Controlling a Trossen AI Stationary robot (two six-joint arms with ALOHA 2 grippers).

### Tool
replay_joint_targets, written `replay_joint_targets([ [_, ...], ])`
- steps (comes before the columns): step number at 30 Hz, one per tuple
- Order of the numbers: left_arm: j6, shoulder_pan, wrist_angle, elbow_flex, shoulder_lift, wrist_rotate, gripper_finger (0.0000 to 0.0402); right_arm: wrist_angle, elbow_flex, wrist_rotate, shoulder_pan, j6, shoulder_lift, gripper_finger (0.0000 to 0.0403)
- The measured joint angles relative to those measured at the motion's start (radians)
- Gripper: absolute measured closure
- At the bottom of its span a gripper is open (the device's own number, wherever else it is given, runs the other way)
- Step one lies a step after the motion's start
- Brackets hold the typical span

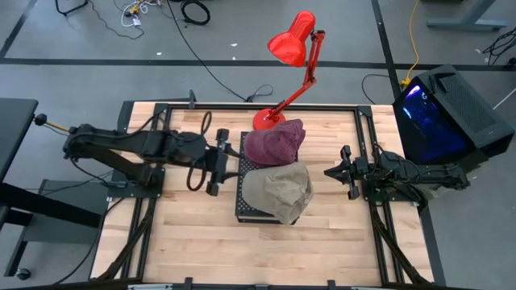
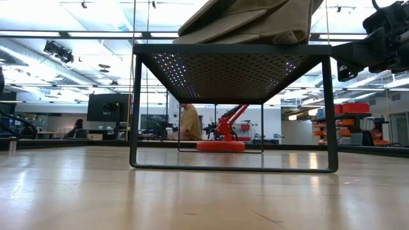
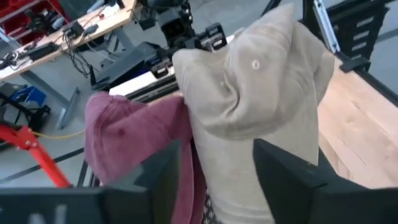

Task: Pick & Place hat
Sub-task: Return to Home Position

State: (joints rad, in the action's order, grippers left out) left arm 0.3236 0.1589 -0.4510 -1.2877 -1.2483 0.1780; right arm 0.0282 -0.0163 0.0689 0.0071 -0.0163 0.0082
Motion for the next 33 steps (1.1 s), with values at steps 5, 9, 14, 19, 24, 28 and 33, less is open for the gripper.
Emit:
replay_joint_targets([
  [5, -0.019, -0.001, -0.088, 0.001, 0.030, 0.026, 0.0262, 0.000, 0.000, 0.000, 0.000, 0.000, 0.000, 0.0376],
  [9, -0.030, -0.029, -0.149, 0.004, 0.054, 0.028, 0.0314, 0.000, 0.000, 0.000, 0.000, 0.000, 0.000, 0.0376],
  [14, -0.083, -0.083, -0.149, 0.060, 0.107, 0.028, 0.0366, 0.001, 0.000, 0.000, 0.000, 0.000, 0.000, 0.0376],
  [19, -0.099, -0.104, -0.141, 0.159, 0.165, -0.021, 0.0397, 0.000, 0.000, 0.000, 0.000, 0.000, 0.000, 0.0376],
  [24, -0.099, -0.104, -0.110, 0.277, 0.234, -0.058, 0.0386, 0.001, 0.000, 0.000, 0.000, 0.000, 0.000, 0.0376],
  [28, -0.108, -0.104, -0.071, 0.357, 0.294, -0.068, 0.0390, 0.001, 0.000, 0.000, 0.000, 0.000, 0.000, 0.0376],
  [33, -0.129, -0.104, -0.025, 0.443, 0.352, -0.070, 0.0397, 0.001, 0.000, 0.000, 0.000, 0.000, 0.000, 0.0376],
])
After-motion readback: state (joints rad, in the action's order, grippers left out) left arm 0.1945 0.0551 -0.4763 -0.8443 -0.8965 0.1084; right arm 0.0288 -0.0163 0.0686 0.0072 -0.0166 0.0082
